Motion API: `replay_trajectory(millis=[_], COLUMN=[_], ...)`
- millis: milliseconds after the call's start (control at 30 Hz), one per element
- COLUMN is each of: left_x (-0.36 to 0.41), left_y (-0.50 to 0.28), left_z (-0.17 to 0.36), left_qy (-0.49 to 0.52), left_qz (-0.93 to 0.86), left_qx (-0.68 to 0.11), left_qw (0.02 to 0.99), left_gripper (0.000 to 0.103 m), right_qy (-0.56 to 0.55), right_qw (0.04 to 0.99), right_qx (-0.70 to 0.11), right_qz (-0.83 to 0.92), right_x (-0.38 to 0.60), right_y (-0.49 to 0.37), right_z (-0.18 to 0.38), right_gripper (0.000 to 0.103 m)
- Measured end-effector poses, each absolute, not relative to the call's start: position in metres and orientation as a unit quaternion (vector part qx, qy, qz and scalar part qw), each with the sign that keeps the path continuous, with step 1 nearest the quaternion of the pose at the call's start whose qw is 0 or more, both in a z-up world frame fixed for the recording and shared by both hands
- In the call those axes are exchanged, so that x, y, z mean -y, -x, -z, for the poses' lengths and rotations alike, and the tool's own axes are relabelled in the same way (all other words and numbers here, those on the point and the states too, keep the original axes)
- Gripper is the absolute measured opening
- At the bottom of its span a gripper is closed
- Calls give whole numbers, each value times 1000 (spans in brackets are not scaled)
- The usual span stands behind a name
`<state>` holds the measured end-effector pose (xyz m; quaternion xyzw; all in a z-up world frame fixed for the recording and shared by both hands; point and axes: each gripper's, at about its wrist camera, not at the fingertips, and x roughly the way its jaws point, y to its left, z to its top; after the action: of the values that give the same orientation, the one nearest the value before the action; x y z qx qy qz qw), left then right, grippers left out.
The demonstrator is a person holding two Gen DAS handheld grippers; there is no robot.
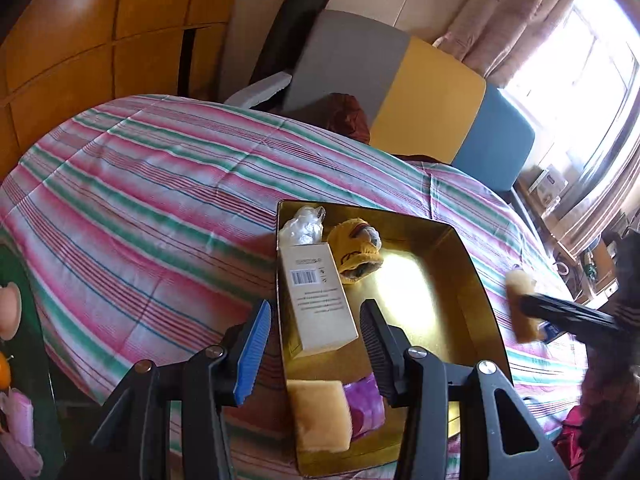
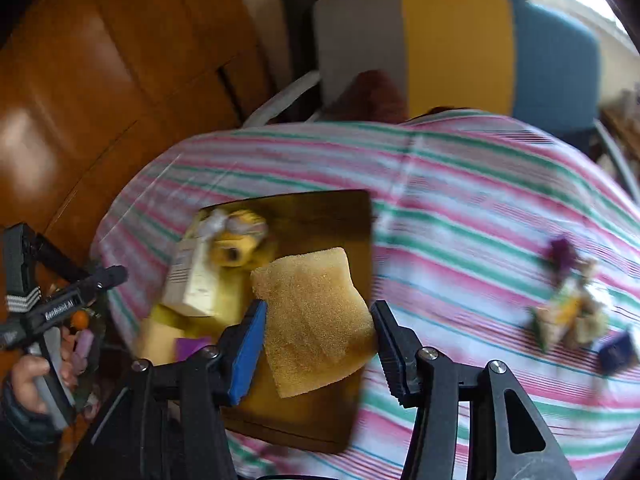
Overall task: Organize objects
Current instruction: 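Carry the yellow knitted toy over the gold tray and open the left gripper, then withdraw the left gripper from the tray toward the remaining items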
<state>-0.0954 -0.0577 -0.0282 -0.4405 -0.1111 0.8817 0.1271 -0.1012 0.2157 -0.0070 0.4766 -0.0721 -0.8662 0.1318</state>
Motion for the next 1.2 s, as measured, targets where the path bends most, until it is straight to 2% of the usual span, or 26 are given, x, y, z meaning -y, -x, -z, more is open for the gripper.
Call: replay_trajectory(millis=[400, 500, 667, 733, 800, 1200], left_x=[96, 101, 100, 98, 96, 61], left_y=[86, 85, 81, 78, 76, 61], left_z=[47, 54, 57, 54, 50, 21], left_qy=[451, 457, 459, 453, 448, 418], left_qz=[-872, -868, -868, -872, -876, -897], left_qx=[153, 157, 156, 150, 143, 74], left_qw=[112, 110, 109, 109, 109, 124], left_gripper=[47, 47, 47, 47, 47, 47], right_qy=[-569, -571, -565, -556, -548, -471], right_qw=[106, 106, 136, 137, 143, 130], right_qx=[114, 126, 170, 175, 183, 113], right_qz=[807, 804, 796, 801, 803, 865], right_x=[-122, -120, -121, -123, -128, -180], right_y=[181, 185, 186, 182, 176, 104], right_z=[93, 99, 103, 101, 97, 46], right_gripper=[54, 58, 64, 73, 74, 85])
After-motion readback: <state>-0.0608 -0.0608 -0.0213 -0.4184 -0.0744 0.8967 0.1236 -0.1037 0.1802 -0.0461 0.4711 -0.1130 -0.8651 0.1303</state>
